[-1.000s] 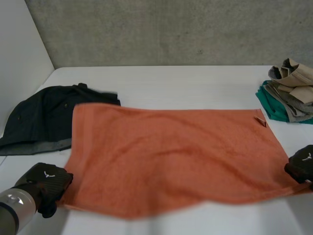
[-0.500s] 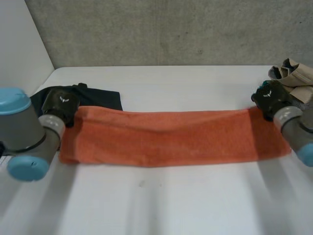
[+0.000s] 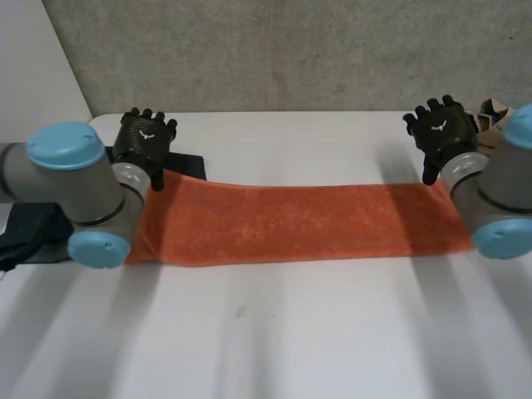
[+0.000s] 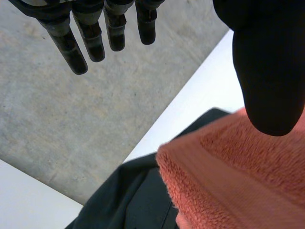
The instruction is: Fold the laundry.
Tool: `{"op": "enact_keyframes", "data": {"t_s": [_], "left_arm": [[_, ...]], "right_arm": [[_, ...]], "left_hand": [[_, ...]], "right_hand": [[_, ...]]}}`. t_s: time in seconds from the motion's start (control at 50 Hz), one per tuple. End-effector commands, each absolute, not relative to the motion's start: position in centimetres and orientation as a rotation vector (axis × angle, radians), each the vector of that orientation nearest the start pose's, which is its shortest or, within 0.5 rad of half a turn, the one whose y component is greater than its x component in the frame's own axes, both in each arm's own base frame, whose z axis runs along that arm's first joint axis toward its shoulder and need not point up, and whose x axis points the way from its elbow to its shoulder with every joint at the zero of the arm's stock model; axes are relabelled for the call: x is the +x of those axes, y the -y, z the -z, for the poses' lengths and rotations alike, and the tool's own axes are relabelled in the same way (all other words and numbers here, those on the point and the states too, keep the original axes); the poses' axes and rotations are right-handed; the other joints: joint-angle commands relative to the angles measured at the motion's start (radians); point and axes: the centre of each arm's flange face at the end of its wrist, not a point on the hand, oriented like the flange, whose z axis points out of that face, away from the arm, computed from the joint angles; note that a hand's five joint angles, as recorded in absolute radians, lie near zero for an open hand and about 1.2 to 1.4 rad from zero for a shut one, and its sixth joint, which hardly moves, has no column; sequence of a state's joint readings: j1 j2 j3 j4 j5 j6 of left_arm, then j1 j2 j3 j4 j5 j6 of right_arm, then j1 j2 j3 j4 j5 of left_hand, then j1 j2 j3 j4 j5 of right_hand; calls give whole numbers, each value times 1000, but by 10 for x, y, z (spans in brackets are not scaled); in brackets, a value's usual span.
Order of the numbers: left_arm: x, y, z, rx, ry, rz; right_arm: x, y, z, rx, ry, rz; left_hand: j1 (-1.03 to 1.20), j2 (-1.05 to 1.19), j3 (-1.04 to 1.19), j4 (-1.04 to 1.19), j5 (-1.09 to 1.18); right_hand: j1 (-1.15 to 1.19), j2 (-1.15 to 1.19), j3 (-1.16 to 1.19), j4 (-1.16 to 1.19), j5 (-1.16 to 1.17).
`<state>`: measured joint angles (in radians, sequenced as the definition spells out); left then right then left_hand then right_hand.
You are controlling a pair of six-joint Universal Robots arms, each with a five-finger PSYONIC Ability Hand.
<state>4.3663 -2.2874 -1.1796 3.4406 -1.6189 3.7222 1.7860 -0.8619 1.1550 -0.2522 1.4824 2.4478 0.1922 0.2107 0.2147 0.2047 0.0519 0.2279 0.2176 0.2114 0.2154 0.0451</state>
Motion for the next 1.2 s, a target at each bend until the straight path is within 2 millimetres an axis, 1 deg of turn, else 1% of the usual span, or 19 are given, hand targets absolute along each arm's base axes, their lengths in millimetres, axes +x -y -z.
{"op": "enact_keyframes", "data": {"t_s": [0.02,0.04,0.06,0.1,0.18,0.34,0.62,0.64,0.68,0.78,0.84,0.88,0.94,1.02,1.08,1.12,1.14,1.16,1.2], "left_arm": [[-254,337,-209,814,-2014,2109],[-252,329,-212,803,-2031,2119],[-250,326,-211,798,-2043,2119],[-246,305,-211,784,-2104,2171],[-244,286,-206,782,-2177,2247],[-245,280,-200,785,-2189,2355],[-242,282,-196,777,-2191,2346],[-242,282,-196,777,-2191,2346],[-242,281,-195,778,-2193,2344],[-242,281,-195,778,-2195,2342],[-243,281,-195,778,-2195,2342],[-242,280,-196,773,-2191,2344],[-242,280,-198,768,-2185,2348],[-241,280,-204,755,-2171,2369],[-238,280,-207,742,-2162,2375],[-236,280,-210,732,-2150,2382],[-235,280,-211,729,-2144,2387],[-234,280,-214,719,-2134,2395],[-233,280,-217,714,-2126,2404]], "right_arm": [[204,367,-220,-1046,-2191,2074],[196,366,-218,-1033,-2230,2033],[177,365,-211,-1003,-2318,1930],[154,360,-200,-951,-2436,1775],[134,352,-187,-889,-2525,1613],[132,353,-158,-1066,-2479,1624],[132,371,-123,-1099,-2467,1676],[132,372,-122,-1100,-2465,1687],[130,377,-122,-1100,-2460,1730],[113,390,-126,-1042,-2560,1898],[102,391,-126,-1011,-2612,1899],[81,394,-129,-972,-2667,1914],[52,398,-145,-972,-2739,1981],[35,401,-169,-1128,-2781,2074],[37,402,-174,-1223,-2771,2108],[47,401,-176,-1256,-2736,2123],[60,400,-178,-1286,-2686,2140],[91,398,-185,-1360,-2558,2192],[127,394,-195,-1439,-2389,2280]], "left_hand": [[-18,-36,-40,-30,-52],[-18,-36,-40,-30,-52],[-18,-36,-40,-30,-52],[-18,-36,-40,-30,-52],[-18,-36,-40,-30,-52],[-18,-36,-40,-30,-52],[-18,-36,-40,-30,-52],[-18,-36,-40,-30,-52],[-18,-36,-40,-30,-52],[-18,-36,-40,-30,-52],[-18,-36,-40,-30,-52],[-18,-36,-40,-30,-52],[-18,-36,-40,-30,-52],[-18,-36,-40,-30,-52],[-18,-36,-40,-30,-52],[-18,-36,-40,-30,-52],[-18,-36,-40,-30,-52],[-18,-36,-40,-30,-52],[-18,-36,-40,-30,-52]], "right_hand": [[-53,-43,-37,-41,-45],[-53,-43,-37,-41,-45],[-53,-43,-37,-41,-45],[9,19,25,21,17],[280,290,296,292,288],[450,460,466,462,458],[564,575,581,577,572],[710,720,726,722,718],[1167,1177,1183,1179,1175],[1168,1179,1185,1181,1177],[1168,1179,1185,1181,1177],[1168,1179,1185,1181,1177],[1168,1179,1185,1181,1177],[1168,1179,1185,1181,1177],[1168,1179,1185,1181,1177],[1168,1179,1185,1181,1177],[1168,1179,1185,1181,1177],[1168,1179,1185,1181,1177],[1168,1179,1185,1181,1177]]}}
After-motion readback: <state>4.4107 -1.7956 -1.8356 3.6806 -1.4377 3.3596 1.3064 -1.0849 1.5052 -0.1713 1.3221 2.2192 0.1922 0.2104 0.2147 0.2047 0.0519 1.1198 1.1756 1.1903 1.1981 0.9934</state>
